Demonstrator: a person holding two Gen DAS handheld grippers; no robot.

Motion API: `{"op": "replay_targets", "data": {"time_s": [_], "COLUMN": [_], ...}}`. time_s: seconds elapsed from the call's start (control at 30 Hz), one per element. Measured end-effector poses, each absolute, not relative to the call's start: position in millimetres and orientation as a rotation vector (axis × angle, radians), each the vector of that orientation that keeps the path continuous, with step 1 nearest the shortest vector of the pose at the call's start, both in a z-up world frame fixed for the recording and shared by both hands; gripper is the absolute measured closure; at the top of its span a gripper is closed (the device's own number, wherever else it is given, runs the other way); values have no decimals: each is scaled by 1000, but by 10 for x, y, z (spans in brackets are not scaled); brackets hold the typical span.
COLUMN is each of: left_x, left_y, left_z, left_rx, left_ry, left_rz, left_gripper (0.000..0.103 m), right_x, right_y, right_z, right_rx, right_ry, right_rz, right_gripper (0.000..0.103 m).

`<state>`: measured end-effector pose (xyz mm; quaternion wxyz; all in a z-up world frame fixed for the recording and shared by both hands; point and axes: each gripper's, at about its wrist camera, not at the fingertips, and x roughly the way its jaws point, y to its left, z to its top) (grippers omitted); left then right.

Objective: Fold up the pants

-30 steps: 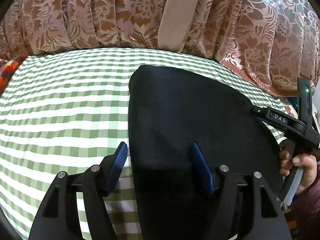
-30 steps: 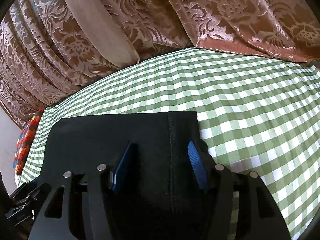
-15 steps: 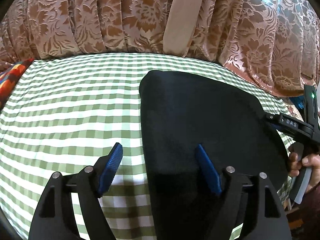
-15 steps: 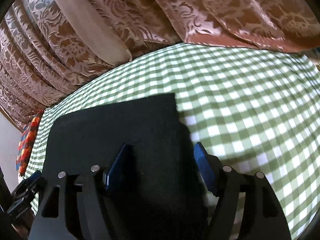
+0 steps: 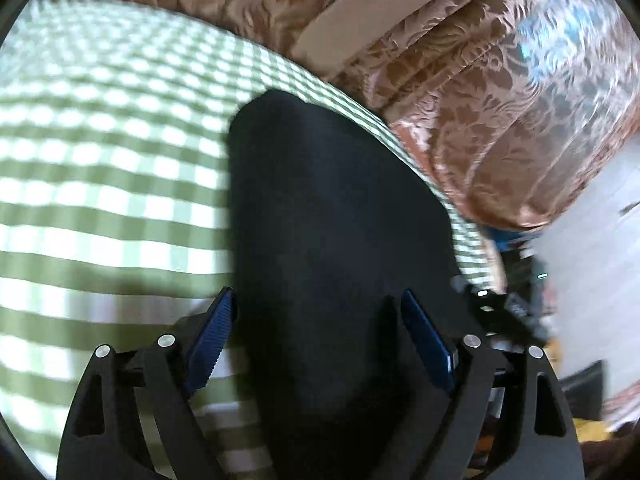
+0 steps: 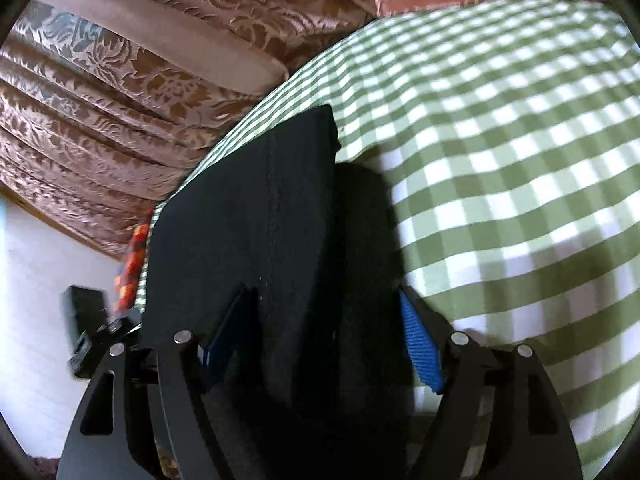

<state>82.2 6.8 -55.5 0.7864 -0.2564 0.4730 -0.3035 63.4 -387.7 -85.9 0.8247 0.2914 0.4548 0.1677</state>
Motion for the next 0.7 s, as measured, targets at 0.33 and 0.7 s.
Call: {"op": "replay_targets", "data": {"time_s": [0.33,0.7], "left_x": [770,948], "left_y": [-3,308], "left_z": [-560,236], "left_rx": [-616,-495], "left_ry": [943,730], "left_rz": [-809,-800], "left_gripper": [65,66], "right_x": [566,1192], "right_y": [-3706,-3145], "right_z": [-625,-65], "right_rx": [524,418], "right_ry": [935,845], "right_rz": [451,554], "right_gripper": [65,65]}}
